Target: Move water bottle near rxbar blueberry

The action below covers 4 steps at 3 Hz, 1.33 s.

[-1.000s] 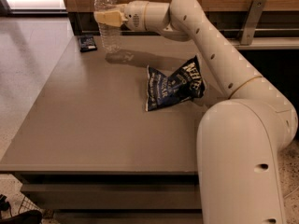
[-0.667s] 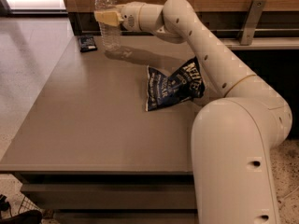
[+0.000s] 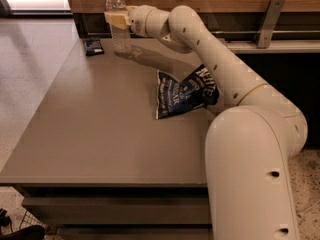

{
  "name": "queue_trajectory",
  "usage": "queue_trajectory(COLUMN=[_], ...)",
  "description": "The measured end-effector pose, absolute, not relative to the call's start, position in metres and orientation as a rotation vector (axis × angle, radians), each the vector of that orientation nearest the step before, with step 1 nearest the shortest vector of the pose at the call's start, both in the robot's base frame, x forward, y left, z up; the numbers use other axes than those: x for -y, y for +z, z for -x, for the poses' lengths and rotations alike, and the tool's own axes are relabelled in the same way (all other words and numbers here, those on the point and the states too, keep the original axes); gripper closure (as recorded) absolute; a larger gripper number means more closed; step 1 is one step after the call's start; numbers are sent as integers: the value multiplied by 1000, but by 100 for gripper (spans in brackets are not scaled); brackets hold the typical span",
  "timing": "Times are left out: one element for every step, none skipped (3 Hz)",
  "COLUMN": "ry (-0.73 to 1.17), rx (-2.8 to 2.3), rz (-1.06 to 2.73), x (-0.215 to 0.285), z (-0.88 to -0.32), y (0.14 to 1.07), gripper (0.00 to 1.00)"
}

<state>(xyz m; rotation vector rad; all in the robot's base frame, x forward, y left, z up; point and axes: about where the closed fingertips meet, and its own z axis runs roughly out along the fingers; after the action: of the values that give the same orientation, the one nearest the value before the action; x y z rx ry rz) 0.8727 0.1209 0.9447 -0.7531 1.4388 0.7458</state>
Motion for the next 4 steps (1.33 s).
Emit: queue_trajectory(ry=[720, 729, 745, 763], rx=[-1419, -1416, -1409, -1406], rz=[735, 751, 773, 789], x=[-118, -127, -138, -146], z=[-877, -880, -883, -885], y=[935, 925, 920, 916], gripper=[100, 100, 100, 100])
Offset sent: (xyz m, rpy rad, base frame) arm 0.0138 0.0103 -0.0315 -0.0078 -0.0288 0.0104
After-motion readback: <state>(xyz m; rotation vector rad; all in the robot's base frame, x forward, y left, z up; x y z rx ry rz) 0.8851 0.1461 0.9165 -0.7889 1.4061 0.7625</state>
